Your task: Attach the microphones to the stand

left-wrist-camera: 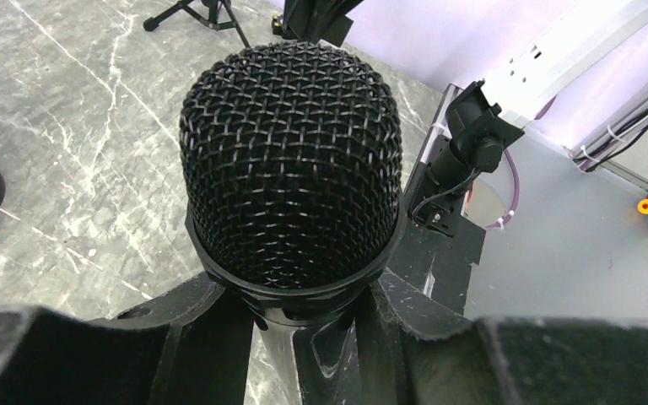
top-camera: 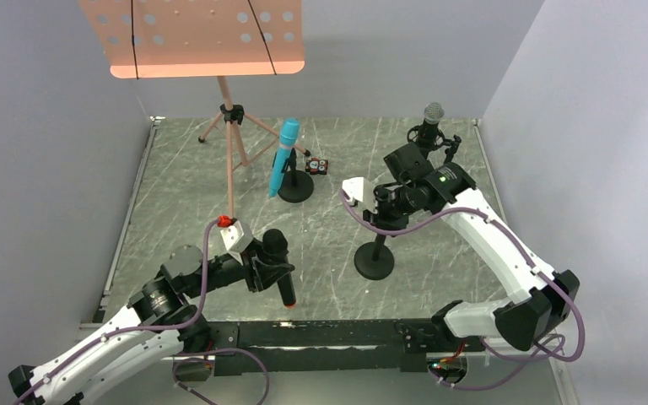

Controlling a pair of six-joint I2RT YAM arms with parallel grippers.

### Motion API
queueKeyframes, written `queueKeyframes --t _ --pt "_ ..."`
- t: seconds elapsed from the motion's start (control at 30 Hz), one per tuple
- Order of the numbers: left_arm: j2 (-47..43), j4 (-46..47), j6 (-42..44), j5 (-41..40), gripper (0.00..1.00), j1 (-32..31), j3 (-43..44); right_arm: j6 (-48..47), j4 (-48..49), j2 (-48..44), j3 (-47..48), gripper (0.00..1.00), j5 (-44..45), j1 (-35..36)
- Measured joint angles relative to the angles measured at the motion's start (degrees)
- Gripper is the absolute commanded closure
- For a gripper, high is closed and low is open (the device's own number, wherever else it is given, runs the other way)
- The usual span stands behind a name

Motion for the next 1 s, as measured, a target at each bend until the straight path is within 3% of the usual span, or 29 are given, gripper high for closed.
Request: queueKeyframes --t 0.5,0.57,0.73,0.87,1.0 --pt "-0.1 0.9 0.0 0.5 1.0 0.0 0.0 1.1 -5.6 8.4 7.1 0.87 11.2 7.1" --pt "-0.3 0.8 0.0 0.5 1.0 0.0 0.0 1.1 -6.5 9.3 8.2 0.77 11.7 7.2" --pt "-0.5 0.8 0.0 0.6 1.0 0.0 0.0 0.2 -7.8 10.5 9.7 0.39 13.1 6.8" --pt "-0.5 0.8 -0.2 0.6 1.0 0.0 0.0 -0.6 -9.4 14.6 8.7 0.24 13.3 5.3" --pt "-0.5 0.8 -0.2 0.7 1.0 0.0 0.0 -0.6 -9.3 13.0 9.1 0.13 11.4 5.0"
